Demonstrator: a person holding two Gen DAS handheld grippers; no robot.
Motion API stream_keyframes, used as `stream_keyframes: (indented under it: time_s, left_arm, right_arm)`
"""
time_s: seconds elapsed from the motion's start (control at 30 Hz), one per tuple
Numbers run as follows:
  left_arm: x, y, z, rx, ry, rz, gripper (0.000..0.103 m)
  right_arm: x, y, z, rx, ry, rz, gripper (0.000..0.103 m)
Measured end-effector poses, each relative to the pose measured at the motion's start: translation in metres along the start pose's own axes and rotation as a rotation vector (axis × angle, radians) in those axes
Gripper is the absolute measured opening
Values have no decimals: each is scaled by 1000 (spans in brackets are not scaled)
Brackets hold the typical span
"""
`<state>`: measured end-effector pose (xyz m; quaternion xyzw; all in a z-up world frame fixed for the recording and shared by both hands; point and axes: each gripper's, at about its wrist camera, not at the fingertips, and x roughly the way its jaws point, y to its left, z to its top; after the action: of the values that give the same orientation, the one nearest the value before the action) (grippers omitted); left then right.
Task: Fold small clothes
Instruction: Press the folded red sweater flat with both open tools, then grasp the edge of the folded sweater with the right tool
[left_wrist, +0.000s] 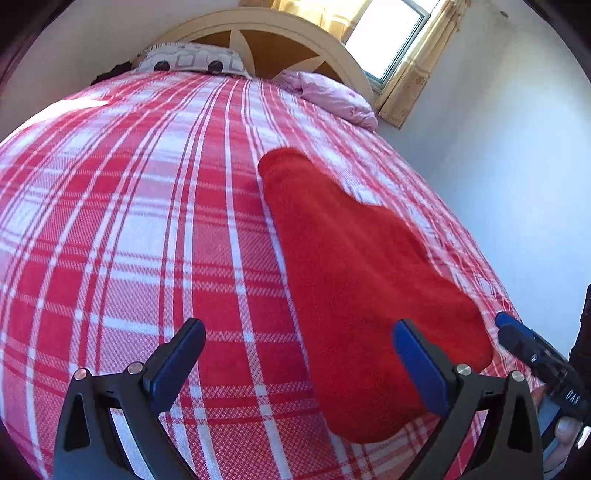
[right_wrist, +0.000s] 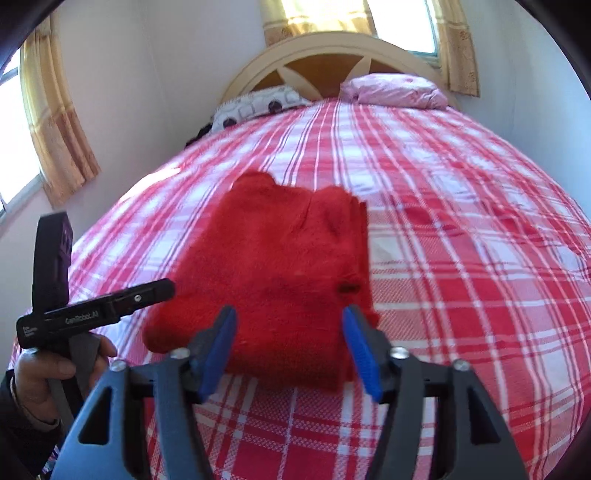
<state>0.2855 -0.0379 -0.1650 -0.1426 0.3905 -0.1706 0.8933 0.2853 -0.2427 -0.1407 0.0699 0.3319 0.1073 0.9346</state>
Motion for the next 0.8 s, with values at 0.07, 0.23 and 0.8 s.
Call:
stream_keyframes:
  time_s: [0.07,0.23,0.8]
  left_arm:
    - [-4,-7,4,19,-27,-15,102]
    - [13,-18,5,64,-3,-9,102]
    - [48,-16,-11,86,88,-67,102]
  right_arm:
    - [-7,-11,8,32,-36,15,80]
    - [7,-45,30,145,-20,22,83]
    - [128,-92,63,207,235,168,79]
